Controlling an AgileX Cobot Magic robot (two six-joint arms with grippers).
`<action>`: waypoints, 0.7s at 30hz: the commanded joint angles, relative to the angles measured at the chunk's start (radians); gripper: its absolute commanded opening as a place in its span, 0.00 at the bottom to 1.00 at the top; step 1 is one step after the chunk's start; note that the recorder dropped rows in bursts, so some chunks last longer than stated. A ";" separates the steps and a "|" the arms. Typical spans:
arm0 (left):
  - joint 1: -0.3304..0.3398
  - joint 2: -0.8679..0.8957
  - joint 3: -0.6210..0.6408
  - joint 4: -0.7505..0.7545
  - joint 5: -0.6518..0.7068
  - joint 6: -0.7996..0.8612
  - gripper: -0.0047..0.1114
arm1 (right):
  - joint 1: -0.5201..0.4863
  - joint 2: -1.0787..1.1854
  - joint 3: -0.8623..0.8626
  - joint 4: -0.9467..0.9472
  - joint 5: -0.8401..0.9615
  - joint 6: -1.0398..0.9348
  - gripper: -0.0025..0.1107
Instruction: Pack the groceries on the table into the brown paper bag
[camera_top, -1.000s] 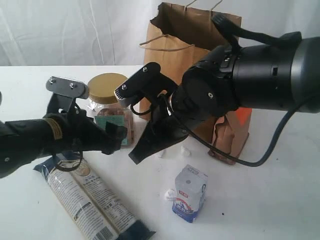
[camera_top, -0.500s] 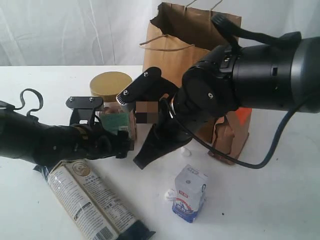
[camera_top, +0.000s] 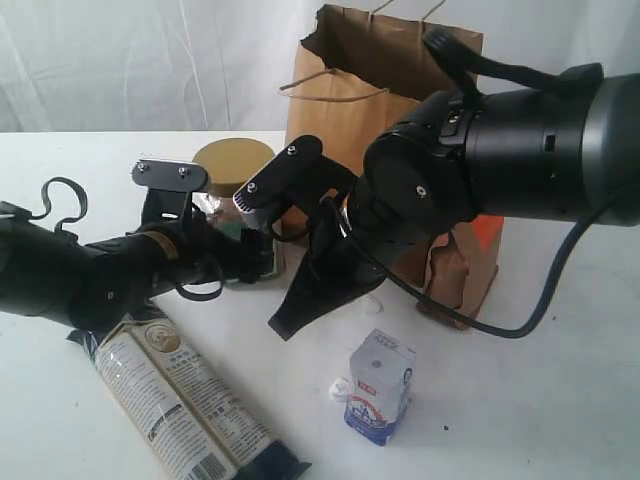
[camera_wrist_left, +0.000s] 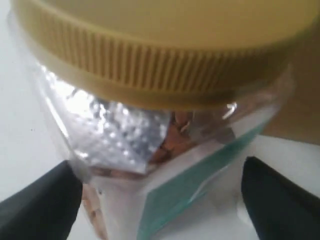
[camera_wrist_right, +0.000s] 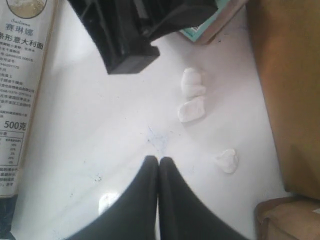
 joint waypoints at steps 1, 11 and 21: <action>-0.003 -0.007 -0.002 -0.005 0.203 0.099 0.78 | -0.001 -0.005 0.004 -0.003 -0.001 -0.008 0.02; -0.092 -0.010 0.050 -0.318 -0.007 0.170 0.58 | -0.001 -0.005 0.004 -0.003 -0.012 -0.008 0.02; -0.110 -0.028 0.050 -1.056 -0.204 0.883 0.55 | -0.010 0.028 0.006 0.056 -0.277 0.130 0.02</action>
